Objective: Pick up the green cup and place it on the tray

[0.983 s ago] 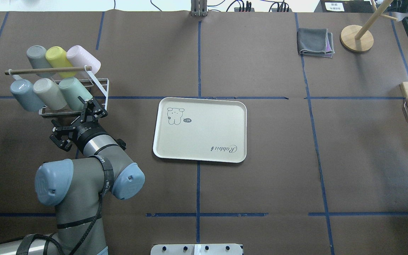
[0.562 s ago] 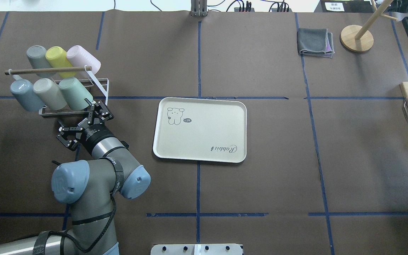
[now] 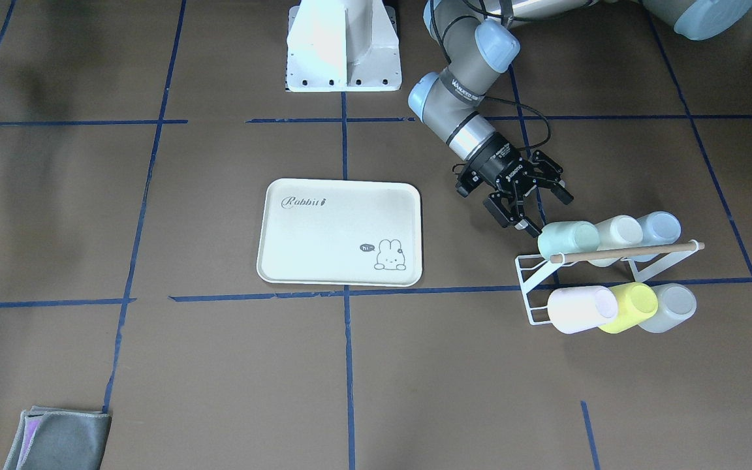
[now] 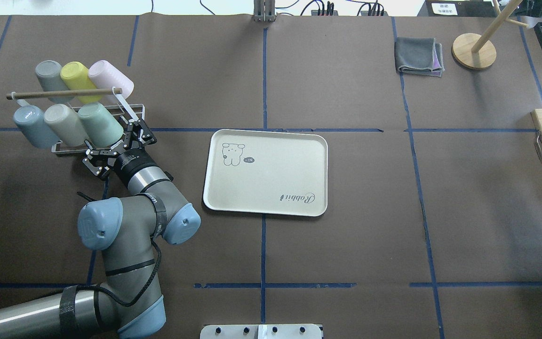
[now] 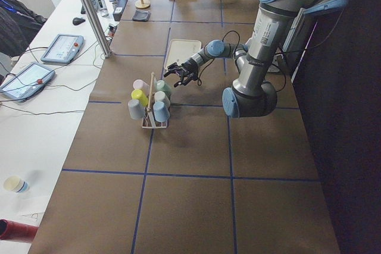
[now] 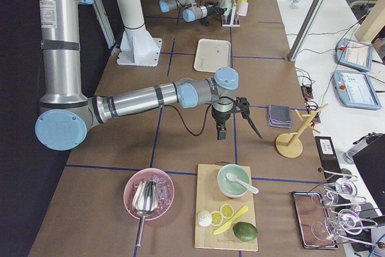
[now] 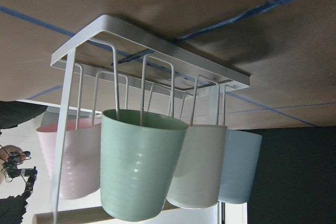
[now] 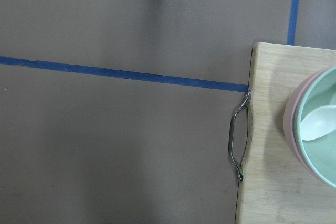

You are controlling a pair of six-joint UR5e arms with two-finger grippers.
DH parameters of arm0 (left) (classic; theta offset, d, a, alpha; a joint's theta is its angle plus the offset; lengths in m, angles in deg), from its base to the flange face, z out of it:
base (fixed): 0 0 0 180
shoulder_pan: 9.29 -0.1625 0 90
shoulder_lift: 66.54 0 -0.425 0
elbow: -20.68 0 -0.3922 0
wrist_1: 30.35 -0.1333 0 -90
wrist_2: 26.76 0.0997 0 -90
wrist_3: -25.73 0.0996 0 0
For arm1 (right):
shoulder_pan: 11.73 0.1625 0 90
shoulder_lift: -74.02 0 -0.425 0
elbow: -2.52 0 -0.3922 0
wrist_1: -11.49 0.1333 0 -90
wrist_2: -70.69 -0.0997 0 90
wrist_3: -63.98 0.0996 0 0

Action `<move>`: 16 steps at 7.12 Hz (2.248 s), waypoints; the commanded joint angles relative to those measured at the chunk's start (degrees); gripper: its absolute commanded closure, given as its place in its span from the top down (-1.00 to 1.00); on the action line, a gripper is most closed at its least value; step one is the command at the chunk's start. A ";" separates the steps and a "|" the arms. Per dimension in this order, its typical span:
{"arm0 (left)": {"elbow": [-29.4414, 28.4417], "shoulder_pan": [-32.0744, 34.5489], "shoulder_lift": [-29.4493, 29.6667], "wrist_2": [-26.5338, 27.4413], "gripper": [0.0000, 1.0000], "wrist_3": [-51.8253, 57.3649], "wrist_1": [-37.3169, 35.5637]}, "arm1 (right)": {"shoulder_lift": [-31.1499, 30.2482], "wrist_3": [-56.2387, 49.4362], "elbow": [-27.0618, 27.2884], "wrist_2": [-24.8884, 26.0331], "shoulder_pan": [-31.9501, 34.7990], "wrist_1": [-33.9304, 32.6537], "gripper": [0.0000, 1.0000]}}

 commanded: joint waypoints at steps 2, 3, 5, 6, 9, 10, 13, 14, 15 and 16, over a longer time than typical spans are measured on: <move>-2.67 0.80 -0.15 0.28 0.99 0.74 2.90 | 0.00 0.00 0.01 0.00 0.00 0.00 1.00; -3.02 1.07 -0.15 0.28 0.99 0.74 2.90 | 0.00 0.00 0.01 0.00 0.00 0.00 1.00; -3.99 1.59 -0.15 0.28 0.99 0.65 3.07 | -0.09 0.00 0.01 -0.09 0.00 0.00 1.00; -4.77 1.94 -0.15 0.28 0.99 0.65 3.25 | -0.09 0.00 0.01 -0.09 0.09 0.00 1.00; -7.14 2.04 -0.24 0.28 0.99 0.65 5.61 | -0.09 0.00 0.01 0.00 0.00 0.00 1.00; -7.68 2.04 -0.15 0.28 0.99 0.65 6.14 | -0.09 0.00 0.01 0.00 0.09 0.00 1.00; -7.60 2.65 -0.15 0.28 0.99 0.74 6.15 | -0.09 -0.09 0.01 0.00 0.00 0.00 1.00; -7.60 3.09 -0.15 0.28 0.99 0.74 6.15 | -0.09 0.00 0.01 0.00 0.00 0.00 1.00; -7.60 3.26 -0.15 0.28 0.91 0.74 6.15 | -0.09 0.00 0.01 0.00 0.00 0.00 1.00; -7.33 3.27 -0.15 0.28 0.75 0.65 6.32 | -0.09 -0.09 -0.08 0.00 0.09 0.00 1.00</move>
